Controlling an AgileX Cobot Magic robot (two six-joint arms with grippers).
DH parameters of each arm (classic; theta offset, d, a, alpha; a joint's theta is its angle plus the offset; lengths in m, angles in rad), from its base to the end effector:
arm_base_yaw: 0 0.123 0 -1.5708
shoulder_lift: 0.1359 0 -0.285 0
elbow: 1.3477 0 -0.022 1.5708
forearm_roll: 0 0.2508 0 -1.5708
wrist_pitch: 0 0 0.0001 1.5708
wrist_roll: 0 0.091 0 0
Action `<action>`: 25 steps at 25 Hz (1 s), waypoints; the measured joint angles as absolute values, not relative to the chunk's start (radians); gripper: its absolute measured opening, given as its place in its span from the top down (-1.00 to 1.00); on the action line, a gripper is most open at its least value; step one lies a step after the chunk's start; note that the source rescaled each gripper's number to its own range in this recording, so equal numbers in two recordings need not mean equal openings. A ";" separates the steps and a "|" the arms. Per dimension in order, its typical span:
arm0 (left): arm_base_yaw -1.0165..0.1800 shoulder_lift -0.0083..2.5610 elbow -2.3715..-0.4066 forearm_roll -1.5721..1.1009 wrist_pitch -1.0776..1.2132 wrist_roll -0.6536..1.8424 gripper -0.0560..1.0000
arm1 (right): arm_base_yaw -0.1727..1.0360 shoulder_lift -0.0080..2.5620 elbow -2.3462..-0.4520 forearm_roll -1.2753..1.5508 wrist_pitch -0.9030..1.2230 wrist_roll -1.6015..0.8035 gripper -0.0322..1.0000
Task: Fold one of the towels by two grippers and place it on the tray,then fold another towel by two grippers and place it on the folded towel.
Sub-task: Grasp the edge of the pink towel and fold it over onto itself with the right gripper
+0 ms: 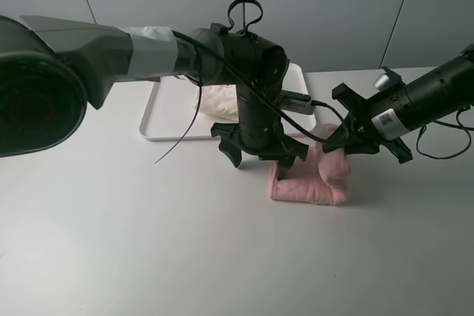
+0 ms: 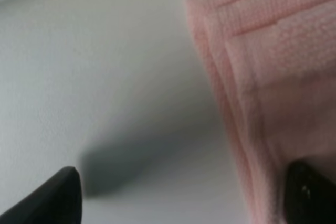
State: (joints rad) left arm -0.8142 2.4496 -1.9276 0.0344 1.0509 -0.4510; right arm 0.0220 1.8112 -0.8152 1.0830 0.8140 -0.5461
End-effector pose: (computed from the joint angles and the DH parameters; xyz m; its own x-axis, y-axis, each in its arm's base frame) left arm 0.3359 -0.3519 0.0971 -0.9254 0.3681 -0.0898 0.3704 0.9288 -0.0089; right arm 0.2888 0.0649 0.1355 -0.9665 0.2537 0.0390 0.2157 0.7204 0.6591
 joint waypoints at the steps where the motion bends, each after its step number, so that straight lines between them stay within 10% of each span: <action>1: -0.814 2.450 -1.928 0.034 1.051 -0.451 -0.98 | 0.022 1.816 -0.805 1.114 0.814 -0.580 0.82; 25: -0.789 2.430 -1.928 0.021 1.097 -0.442 -0.98 | 0.033 1.912 -0.774 1.431 0.830 -0.920 0.82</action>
